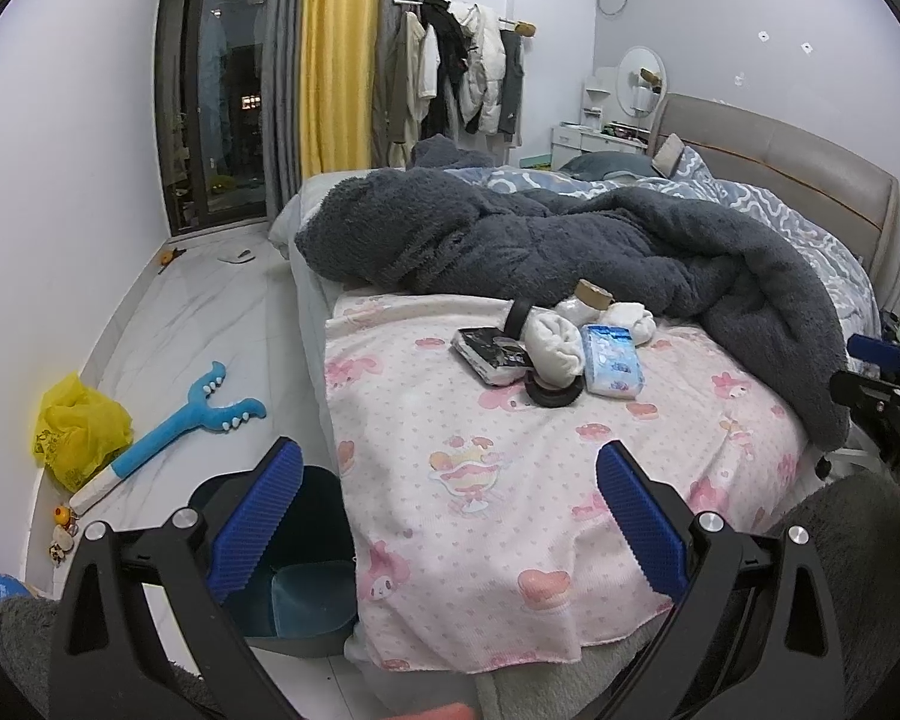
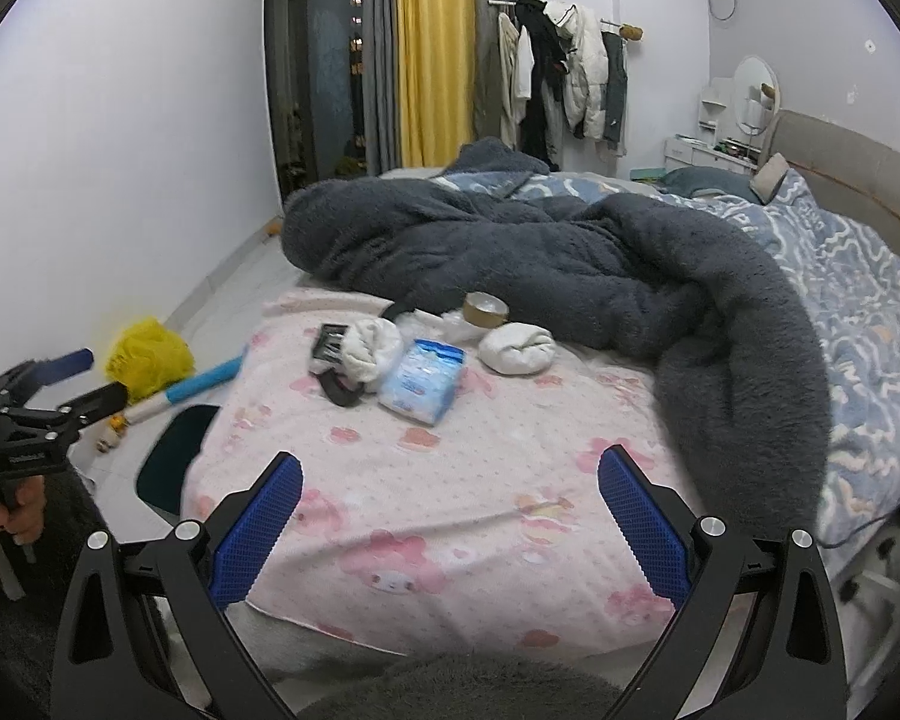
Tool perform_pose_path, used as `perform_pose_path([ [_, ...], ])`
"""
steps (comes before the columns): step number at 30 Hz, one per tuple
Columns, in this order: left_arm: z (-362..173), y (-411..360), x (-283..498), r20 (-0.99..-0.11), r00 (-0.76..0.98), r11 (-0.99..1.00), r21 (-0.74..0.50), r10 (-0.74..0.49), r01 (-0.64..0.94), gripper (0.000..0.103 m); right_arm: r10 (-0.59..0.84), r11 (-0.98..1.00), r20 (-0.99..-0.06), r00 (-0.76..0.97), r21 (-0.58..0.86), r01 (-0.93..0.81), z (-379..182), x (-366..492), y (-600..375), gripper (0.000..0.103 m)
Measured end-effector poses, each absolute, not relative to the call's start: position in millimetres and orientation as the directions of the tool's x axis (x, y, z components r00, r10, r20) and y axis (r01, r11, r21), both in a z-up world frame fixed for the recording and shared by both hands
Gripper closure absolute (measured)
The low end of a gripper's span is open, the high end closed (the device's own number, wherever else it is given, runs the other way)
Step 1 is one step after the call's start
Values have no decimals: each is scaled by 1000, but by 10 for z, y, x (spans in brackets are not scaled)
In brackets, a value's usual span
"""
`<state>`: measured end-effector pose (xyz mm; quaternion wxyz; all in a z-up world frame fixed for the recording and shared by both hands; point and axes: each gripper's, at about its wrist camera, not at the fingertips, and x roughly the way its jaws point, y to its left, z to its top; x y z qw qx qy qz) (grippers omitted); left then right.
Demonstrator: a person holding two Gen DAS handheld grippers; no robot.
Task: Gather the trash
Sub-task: 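Grasp the blue wet-wipe pack with the right tool while the left tool grasps the white tissue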
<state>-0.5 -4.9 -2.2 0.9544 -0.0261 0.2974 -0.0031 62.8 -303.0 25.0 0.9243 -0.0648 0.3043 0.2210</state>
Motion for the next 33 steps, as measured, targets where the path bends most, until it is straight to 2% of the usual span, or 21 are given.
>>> perform_pose_path([
  [3, -49, -83, 19, -568, 823, 1000, -29, -22, 6, 3, 343, 893, -610, 714, -23, -449, 281, 663, -2936, 3],
  [7, -84, -112, 103, -584, 811, 999, -4, -33, 38, 4, 366, 882, -628, 687, 0, -470, 247, 796, -2837, 3],
  [17, -137, -121, 417, -614, 779, 990, -34, -129, 137, 5, 442, 876, -635, 634, 153, -457, -56, 1428, -2726, 4],
  [22, -178, -224, 615, -623, 768, 980, 13, -148, 199, 5, 441, 878, -660, 608, 177, -445, -295, 1672, -2635, 17],
  [26, -248, -253, 808, -635, 753, 972, 11, -174, 234, 7, 441, 876, -691, 573, 191, -444, -492, 1890, -2531, 22],
  [28, -289, -292, 904, -650, 736, 964, 16, -190, 264, 17, 458, 868, -692, 558, 214, -448, -544, 1982, -2498, 22],
  [33, -369, -305, 1156, -673, 699, 954, -30, -240, 298, 25, 498, 850, -696, 517, 274, -451, -669, 2179, -2441, 33],
])
